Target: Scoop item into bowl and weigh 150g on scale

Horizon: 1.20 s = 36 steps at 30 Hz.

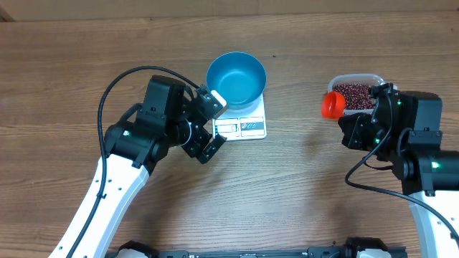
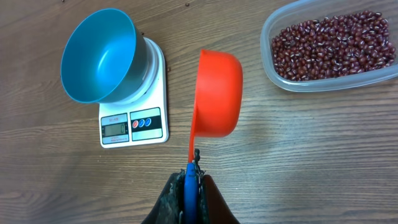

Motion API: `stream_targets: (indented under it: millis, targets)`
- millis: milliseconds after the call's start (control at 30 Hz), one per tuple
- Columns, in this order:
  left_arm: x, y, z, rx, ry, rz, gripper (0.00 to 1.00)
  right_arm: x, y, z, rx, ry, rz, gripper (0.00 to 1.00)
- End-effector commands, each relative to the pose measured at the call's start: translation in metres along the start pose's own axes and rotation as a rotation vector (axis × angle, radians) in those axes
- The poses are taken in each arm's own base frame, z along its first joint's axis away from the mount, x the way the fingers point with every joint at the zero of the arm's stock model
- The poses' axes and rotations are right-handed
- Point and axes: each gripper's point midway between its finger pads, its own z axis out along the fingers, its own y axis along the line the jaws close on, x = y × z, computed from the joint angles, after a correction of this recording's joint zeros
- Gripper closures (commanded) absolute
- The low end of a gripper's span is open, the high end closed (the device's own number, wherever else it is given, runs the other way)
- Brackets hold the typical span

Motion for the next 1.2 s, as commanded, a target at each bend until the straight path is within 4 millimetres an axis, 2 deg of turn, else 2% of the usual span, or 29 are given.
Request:
stream_targets:
  millis: [0,167,267,667,1167]
  targets:
    - [-0.016,0.008,-0.016,-0.033,-0.048,0.06,0.0,-0.006,0.005,-0.007,-0.013,-0.022,-0.014,0.96]
    - [-0.026,0.032,-0.033,-0.124,-0.079,-0.059,0.0,-0.006,0.005,-0.007,-0.013,-0.022,-0.014,0.96]
    - [-0.032,0.039,-0.04,-0.144,-0.099,-0.09,0.0,-0.006,0.005,-0.007,-0.012,-0.022,-0.014,0.96]
    - [-0.037,0.041,-0.041,-0.145,-0.129,-0.21,0.0,-0.011,0.006,-0.007,-0.016,-0.043,-0.02,0.96]
    - [-0.038,0.043,-0.041,-0.157,-0.132,-0.213,0.0,-0.011,0.006,-0.007,-0.016,-0.042,-0.02,0.96]
